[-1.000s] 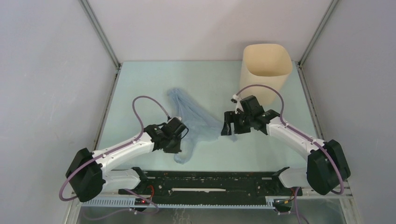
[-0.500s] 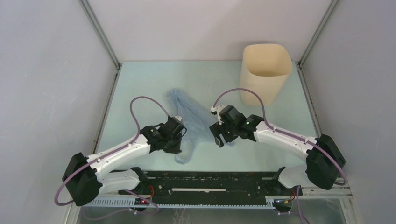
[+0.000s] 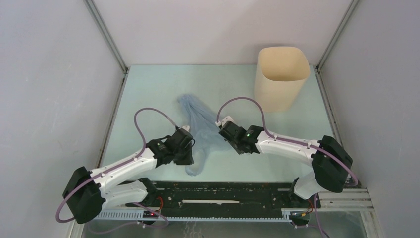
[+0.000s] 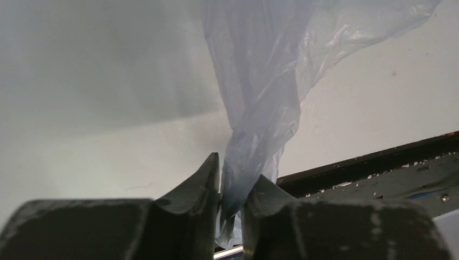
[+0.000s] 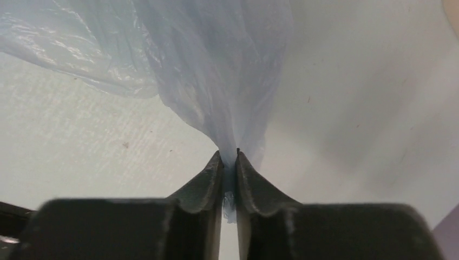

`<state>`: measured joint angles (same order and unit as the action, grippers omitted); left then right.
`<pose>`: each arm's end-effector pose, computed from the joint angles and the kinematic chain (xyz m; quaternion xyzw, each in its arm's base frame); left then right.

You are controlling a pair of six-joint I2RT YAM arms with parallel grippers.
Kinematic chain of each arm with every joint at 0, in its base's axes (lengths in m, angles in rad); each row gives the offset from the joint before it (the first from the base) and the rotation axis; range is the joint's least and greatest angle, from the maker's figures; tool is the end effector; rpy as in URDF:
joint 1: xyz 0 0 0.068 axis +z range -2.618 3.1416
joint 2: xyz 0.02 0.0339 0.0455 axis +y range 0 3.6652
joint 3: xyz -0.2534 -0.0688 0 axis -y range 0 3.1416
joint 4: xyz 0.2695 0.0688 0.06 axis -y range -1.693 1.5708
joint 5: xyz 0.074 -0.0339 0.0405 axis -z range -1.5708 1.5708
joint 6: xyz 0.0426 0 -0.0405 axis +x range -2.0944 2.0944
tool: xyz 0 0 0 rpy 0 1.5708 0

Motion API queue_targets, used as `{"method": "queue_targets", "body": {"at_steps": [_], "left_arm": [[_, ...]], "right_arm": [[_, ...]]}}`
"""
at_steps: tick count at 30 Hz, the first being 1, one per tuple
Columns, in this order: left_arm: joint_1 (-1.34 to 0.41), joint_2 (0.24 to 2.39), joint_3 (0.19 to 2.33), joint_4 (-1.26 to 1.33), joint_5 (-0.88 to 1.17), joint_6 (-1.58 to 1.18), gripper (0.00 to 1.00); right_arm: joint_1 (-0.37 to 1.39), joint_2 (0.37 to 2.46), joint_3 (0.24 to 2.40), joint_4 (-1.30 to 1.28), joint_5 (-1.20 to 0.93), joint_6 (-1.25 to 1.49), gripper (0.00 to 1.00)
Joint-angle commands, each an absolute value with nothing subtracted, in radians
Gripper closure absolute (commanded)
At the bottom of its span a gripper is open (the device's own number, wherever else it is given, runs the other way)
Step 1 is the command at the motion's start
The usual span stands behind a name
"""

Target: Put the trash bags into the trash bin

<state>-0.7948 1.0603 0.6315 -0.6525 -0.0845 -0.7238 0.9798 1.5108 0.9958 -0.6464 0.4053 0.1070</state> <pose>0.1574 -0.1552 0.1743 0.0242 0.9691 -0.1369 0.2038 0.1889 0.2513 0.1821 -0.3683 0.8865 -0.0657 0.2723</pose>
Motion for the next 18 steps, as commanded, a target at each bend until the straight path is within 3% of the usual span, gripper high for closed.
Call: {"method": "queue_targets", "body": {"at_steps": [1,3,5,8,11,15,18], "left_arm": [[-0.787,1.018,0.556,-0.544,-0.058,-0.841,0.68],[-0.788,1.002,0.500,-0.471,-0.015,-0.920,0.58],[-0.789,0.981,0.445,-0.391,0.010,-0.979,0.52],[-0.789,0.945,0.393,-0.356,0.005,-1.033,0.51],[-0.789,0.907,0.367,-0.357,-0.030,-1.060,0.60],[-0.777,0.895,0.393,-0.431,-0.111,-1.056,0.94],[-0.661,0.946,0.486,-0.505,-0.144,-0.977,1.00]], "right_arm": [[0.989,1.457,1.044,-0.682,0.358,0.198,0.88],[0.989,1.432,1.044,-0.694,0.312,0.262,1.00],[0.988,1.406,1.044,-0.703,0.259,0.312,1.00],[0.988,1.387,1.044,-0.712,0.213,0.351,1.00],[0.973,1.380,1.042,-0.738,0.198,0.369,1.00],[0.893,1.380,1.020,-0.719,0.058,0.380,1.00],[0.779,1.427,1.054,-0.678,-0.074,0.391,1.00]]}}
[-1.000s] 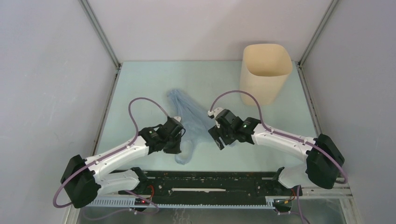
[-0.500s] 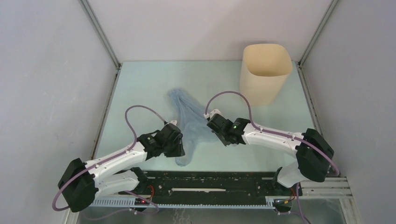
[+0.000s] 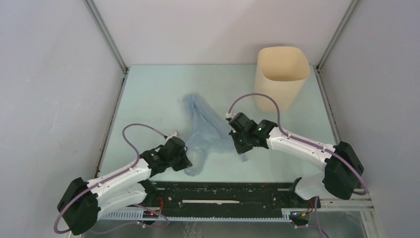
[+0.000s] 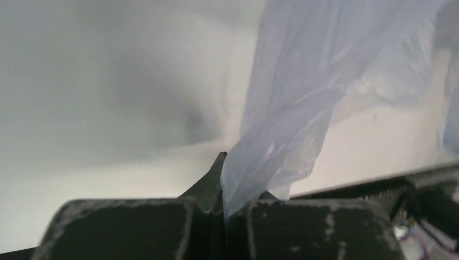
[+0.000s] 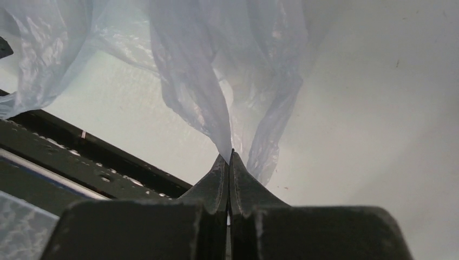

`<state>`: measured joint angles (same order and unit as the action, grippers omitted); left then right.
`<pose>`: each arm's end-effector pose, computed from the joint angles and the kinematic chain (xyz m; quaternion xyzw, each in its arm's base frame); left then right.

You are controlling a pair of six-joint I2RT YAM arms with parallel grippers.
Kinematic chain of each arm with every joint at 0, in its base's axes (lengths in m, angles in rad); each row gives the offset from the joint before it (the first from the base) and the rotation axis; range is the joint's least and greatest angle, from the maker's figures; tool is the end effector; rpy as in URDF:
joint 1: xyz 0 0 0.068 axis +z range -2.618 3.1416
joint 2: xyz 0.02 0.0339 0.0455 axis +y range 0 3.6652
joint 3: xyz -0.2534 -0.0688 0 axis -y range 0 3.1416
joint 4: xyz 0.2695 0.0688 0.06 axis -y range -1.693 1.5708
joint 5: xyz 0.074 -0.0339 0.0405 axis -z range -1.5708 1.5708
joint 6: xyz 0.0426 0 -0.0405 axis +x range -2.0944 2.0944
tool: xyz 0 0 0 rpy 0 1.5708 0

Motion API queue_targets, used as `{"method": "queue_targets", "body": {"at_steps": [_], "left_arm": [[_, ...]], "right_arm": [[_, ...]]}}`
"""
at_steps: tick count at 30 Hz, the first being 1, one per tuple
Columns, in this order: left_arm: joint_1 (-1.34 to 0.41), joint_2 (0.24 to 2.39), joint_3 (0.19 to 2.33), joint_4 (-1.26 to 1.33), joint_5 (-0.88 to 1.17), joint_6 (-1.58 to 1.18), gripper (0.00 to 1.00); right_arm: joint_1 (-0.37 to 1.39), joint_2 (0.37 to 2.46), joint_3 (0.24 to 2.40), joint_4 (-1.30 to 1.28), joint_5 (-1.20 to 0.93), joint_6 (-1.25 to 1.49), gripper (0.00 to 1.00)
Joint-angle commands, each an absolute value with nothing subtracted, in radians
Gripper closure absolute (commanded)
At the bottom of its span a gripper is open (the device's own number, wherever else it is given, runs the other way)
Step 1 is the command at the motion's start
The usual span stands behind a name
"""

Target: Put the trash bags into the trash bin

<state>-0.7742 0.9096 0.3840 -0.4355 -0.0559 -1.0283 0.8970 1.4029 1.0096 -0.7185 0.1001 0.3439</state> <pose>0.1406 -0.1342 0.1346 -0.1291 0.9448 -0.2187 0.2071 0.1912 0.2327 0.2111 -0.2546 0.9387 0.0925 0.2132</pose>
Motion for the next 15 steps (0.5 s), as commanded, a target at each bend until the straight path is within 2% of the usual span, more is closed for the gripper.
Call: {"method": "queue_targets", "body": {"at_steps": [1,3,6,9,11,12,13,15], "left_arm": [[-0.587,0.977,0.540,-0.523,-0.132,-0.933,1.00],[-0.408,1.060,0.745,-0.572,-0.088,-0.840,1.00],[-0.309,1.209,1.211,-0.769,-0.078,-0.740,1.00],[-0.454,1.311,1.847,-1.019,-0.335,-0.583,1.00],[-0.613,1.307,2.085,-1.054,-0.500,-0.490,1.00],[-0.687,1.272,2.094,-1.026,-0.568,-0.459,1.00],[-0.750,1.206,2.017,-0.970,-0.611,-0.438,1.00],[-0.783,1.031,1.689,-0.818,-0.596,-0.478,1.00]], "right_arm": [[0.730,1.455,1.092,-0.675,-0.127,0.395,1.00],[0.635,1.541,1.241,-0.719,-0.229,0.416,1.00],[0.551,1.683,1.702,-0.956,-0.264,0.456,1.00],[0.595,1.739,2.200,-1.222,-0.120,0.421,1.00],[0.734,1.684,2.379,-1.254,0.063,0.331,1.00],[0.828,1.617,2.358,-1.202,0.181,0.273,1.00],[0.928,1.533,2.242,-1.096,0.303,0.200,1.00],[1.065,1.329,1.891,-0.820,0.465,0.127,1.00]]}}
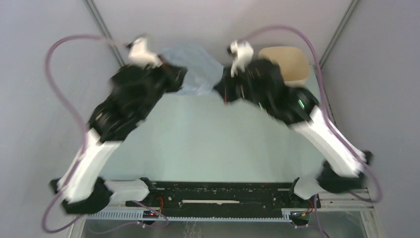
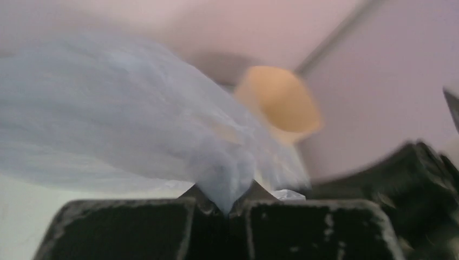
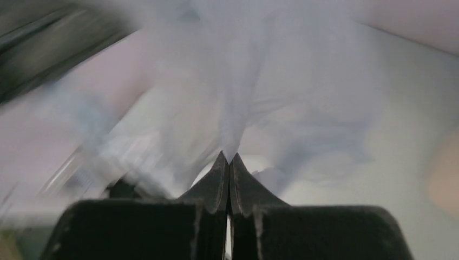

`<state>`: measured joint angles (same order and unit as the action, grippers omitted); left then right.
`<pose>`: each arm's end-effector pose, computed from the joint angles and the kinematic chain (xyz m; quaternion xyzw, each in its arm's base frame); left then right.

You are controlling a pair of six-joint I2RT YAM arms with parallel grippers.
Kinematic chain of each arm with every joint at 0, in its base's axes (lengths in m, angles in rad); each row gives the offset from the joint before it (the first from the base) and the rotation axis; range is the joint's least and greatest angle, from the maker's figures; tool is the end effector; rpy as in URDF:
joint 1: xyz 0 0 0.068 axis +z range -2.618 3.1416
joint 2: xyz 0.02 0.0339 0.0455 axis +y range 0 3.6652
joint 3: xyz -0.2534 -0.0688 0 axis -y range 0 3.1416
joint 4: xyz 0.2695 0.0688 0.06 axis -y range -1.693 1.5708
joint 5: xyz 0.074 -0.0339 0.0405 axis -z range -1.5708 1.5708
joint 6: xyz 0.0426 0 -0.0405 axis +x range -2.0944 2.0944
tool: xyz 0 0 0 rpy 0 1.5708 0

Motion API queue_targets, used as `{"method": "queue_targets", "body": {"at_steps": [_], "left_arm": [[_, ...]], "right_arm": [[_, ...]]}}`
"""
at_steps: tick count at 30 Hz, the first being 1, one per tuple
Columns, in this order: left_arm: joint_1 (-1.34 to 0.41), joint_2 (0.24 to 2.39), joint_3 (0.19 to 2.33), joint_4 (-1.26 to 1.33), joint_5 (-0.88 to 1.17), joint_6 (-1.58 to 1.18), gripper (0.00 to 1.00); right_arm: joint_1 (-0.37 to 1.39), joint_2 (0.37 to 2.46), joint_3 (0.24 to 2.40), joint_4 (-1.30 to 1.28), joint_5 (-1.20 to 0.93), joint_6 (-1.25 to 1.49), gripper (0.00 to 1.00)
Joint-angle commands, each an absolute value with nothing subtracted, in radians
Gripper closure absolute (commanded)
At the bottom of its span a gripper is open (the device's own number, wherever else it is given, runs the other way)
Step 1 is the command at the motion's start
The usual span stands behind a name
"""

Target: Put the trash bags into the trash bin

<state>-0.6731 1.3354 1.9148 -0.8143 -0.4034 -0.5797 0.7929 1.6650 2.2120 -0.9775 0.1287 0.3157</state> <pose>0.2166 -0.1513 0.5313 -0.0880 0.7741 -0.2283 0.5838 0.2484 0.2444 0.5087 -0.1648 0.8245 0.2375 0.4865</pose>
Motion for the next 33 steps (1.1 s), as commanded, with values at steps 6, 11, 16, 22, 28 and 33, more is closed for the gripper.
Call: {"method": "queue_targets", "body": {"at_steps": [6,11,16,22,28,33], "left_arm": [[-0.656,0.787,0.750,-0.743,-0.265,-0.875,1.00],[-0.635,0.807,0.554,-0.718,-0.207,-0.883,1.00],[-0.457,0.916,1.062,-0.818,-0.171,-0.701,1.00],[-0.451,1.137,2.026,-1.004,-0.176,-0.567,1.00],[-0.500,0.869,1.524,-0.870,-0.319,-0.553,1.00],[-0.530,0.864,0.696,-0.835,-0.038,-0.842,1.00]], "right_arm": [[0.914,1.186,1.118,-0.659,0.277,0.412,1.00],[0.909,1.276,0.954,-0.641,0.135,0.475,1.00],[0.816,1.306,1.358,-0.789,0.129,0.357,1.00],[0.817,1.456,2.189,-1.056,0.093,0.282,1.00],[0.977,1.243,1.733,-0.760,0.228,0.262,1.00],[0.858,1.261,1.051,-0.669,-0.070,0.541,1.00]]}}
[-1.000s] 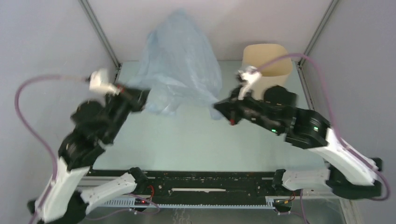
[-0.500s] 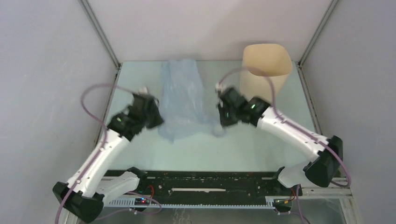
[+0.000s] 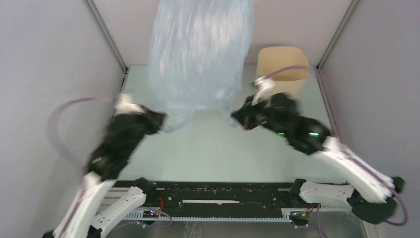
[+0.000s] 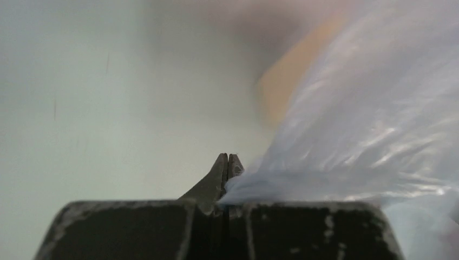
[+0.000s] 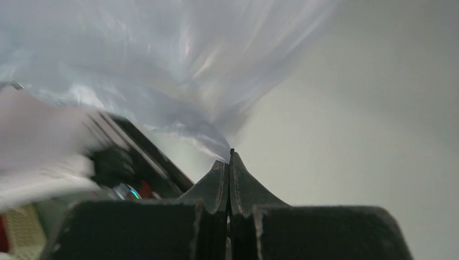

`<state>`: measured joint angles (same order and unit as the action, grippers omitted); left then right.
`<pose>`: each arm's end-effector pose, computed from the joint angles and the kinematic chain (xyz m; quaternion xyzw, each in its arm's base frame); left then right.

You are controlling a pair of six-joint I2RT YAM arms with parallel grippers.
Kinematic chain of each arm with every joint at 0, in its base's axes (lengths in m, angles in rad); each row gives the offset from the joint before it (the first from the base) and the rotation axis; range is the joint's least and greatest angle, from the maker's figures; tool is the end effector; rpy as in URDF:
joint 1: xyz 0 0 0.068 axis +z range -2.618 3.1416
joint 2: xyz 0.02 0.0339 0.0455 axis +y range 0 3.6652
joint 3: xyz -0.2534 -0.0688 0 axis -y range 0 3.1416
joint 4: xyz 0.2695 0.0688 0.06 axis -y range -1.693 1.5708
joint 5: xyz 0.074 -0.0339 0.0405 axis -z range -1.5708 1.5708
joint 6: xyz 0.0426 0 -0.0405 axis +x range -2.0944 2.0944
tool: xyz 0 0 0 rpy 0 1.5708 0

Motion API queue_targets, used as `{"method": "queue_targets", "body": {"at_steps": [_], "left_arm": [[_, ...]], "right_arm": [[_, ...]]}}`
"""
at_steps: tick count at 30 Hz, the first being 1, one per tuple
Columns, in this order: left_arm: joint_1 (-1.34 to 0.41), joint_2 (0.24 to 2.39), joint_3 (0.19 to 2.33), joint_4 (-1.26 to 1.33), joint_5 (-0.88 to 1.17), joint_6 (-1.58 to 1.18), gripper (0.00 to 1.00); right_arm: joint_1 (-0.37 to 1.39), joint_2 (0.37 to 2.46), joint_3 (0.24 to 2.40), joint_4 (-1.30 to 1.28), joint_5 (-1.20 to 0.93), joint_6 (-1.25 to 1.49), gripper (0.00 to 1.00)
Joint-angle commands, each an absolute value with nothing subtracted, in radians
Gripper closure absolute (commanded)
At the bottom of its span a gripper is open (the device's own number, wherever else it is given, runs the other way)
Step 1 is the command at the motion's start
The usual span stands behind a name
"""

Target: Put the trash bags into the trash bin

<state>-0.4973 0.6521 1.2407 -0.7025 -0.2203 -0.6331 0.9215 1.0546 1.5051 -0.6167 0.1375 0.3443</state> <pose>0.1136 -0.0511 0.4537 -0.1233 0.7350 -0.2851 0.6027 0.1413 0.1765 0.4860 -0.1742 0.7427 0.3389 0.5506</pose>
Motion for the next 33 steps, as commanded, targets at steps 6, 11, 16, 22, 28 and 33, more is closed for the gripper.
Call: {"method": "queue_targets", "body": {"at_steps": [6,11,16,22,28,33], "left_arm": [[-0.647,0.797,0.878,-0.758,-0.236,-0.788,1.00],[-0.478,1.157,1.817,-1.044,-0.213,-0.646,1.00],[-0.483,1.202,2.082,-1.051,-0.309,-0.606,1.00],[-0.476,0.993,1.069,-0.945,-0.088,-0.785,1.00],[-0.494,0.576,0.762,-0.770,-0.110,-0.953,1.00],[-0.491,0.738,0.961,-0.912,-0.141,-0.832,1.00]], "right_arm": [[0.904,1.271,1.277,-0.721,0.053,0.497,1.00],[0.790,1.559,2.201,-1.116,0.045,0.407,1.00],[0.888,1.606,2.474,-1.183,0.205,0.309,1.00],[0.768,1.327,1.313,-0.815,-0.103,0.499,1.00],[0.842,1.294,1.260,-0.777,-0.107,0.541,1.00],[0.773,1.348,1.503,-0.873,-0.119,0.492,1.00]]}}
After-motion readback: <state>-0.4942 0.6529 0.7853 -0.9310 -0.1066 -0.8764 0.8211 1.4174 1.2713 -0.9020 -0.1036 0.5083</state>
